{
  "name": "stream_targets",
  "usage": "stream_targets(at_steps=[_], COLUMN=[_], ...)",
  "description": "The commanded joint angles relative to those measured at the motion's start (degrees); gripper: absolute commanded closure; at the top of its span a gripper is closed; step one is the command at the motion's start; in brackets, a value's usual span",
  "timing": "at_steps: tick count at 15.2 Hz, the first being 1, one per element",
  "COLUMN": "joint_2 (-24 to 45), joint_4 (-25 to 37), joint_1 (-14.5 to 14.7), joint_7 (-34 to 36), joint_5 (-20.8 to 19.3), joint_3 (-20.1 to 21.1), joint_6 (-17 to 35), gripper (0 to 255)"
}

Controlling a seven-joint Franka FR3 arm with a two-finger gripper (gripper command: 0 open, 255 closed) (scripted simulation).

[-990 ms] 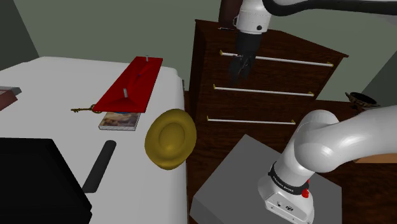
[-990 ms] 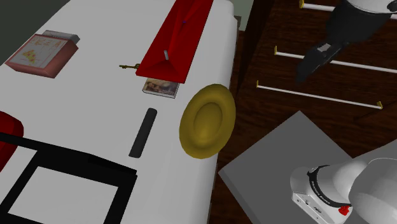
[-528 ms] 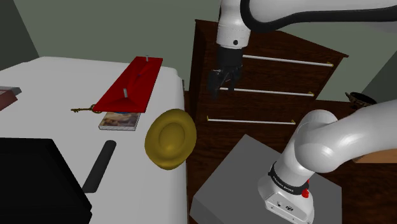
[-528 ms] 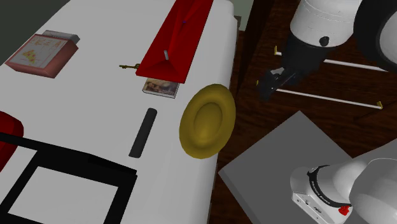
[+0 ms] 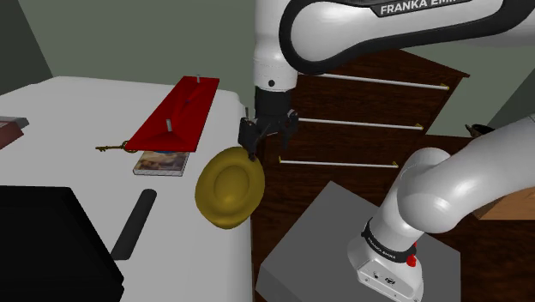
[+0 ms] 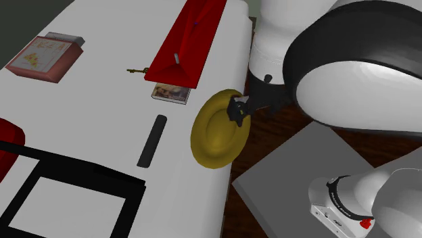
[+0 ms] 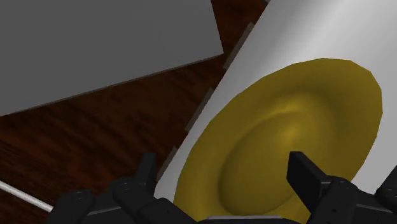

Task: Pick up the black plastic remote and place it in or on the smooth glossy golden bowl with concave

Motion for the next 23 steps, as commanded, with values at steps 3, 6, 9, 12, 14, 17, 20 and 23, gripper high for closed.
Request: stream_targets(at_steps=[3,6,9,12,14,17,20,23], joint_2=[7.6,13.77,20.52,27.78,32.83,40.48,47.97,55.2], joint_4=[3.34,6.49,10.28,14.7,18.01,23.57,29.9,37.06], joint_1=[-0.54,-1.03,-1.47,-1.47,-1.0,0.51,3.01,6.08], joint_7=[8.12,14.33,20.85,27.7,32.38,39.22,45.43,50.74], joint_5=[1.7,1.79,0.67,-1.72,-3.91,-7.62,-11.14,-13.98], joint_3=[4.58,7.83,10.72,12.94,13.84,14.22,13.4,11.83], joint_6=[4.66,8.04,11.24,14.09,15.68,17.46,18.42,18.59], gripper=[0,0,0,0,0,0,0,0])
